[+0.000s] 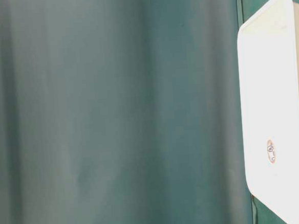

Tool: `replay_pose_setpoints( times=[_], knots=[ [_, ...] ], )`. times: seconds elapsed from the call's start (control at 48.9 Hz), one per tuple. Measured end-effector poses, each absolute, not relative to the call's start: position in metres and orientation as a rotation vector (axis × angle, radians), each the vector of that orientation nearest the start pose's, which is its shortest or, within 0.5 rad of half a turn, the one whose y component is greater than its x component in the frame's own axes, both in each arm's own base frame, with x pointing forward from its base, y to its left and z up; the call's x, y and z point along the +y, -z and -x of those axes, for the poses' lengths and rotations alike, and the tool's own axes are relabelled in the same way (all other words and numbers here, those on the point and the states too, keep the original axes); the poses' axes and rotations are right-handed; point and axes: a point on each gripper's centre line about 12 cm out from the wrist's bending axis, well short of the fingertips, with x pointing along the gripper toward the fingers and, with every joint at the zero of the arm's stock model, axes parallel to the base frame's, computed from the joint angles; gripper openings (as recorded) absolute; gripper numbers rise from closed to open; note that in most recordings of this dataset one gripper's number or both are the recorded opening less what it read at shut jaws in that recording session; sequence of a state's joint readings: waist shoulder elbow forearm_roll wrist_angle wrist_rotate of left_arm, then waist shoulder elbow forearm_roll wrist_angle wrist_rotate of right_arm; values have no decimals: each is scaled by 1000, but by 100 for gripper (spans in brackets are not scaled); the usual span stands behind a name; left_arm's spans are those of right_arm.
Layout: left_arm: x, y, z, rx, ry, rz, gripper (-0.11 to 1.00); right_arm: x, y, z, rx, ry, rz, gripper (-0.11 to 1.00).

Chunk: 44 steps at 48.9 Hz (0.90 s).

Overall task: Put the tape into the white case with the left arm.
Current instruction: 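Lower the left gripper over the yellow tape roll, then grip the yellow tape roll through its hole with left gripper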

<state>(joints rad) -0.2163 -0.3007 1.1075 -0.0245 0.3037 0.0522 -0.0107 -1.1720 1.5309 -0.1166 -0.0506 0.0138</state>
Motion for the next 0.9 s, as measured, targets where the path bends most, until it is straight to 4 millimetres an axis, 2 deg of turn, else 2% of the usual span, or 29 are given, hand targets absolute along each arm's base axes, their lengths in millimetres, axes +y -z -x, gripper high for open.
replay_pose_setpoints(
  times=[0.164, 0.348, 0.471, 0.552, 0.593, 0.9],
  knots=[
    [-50, -97, -223, 1142, 215, -145, 86, -1, -158, -140, 309, -11, 98, -10],
    [-51, -94, -225, 1141, 215, -145, 72, -1, -158, -140, 309, -11, 98, -10],
    [-51, -94, -225, 1141, 214, -144, 54, -1, -158, -140, 309, -11, 99, -10],
    [-51, -95, -225, 1139, 214, -144, 32, -1, -157, -140, 310, -11, 99, -10],
    [-51, -95, -225, 1140, 212, -141, 24, -1, -157, -140, 310, -11, 98, -10],
    [-51, -97, -226, 1132, 212, -139, 25, -1, -157, -140, 312, -12, 98, -10]
  ],
)
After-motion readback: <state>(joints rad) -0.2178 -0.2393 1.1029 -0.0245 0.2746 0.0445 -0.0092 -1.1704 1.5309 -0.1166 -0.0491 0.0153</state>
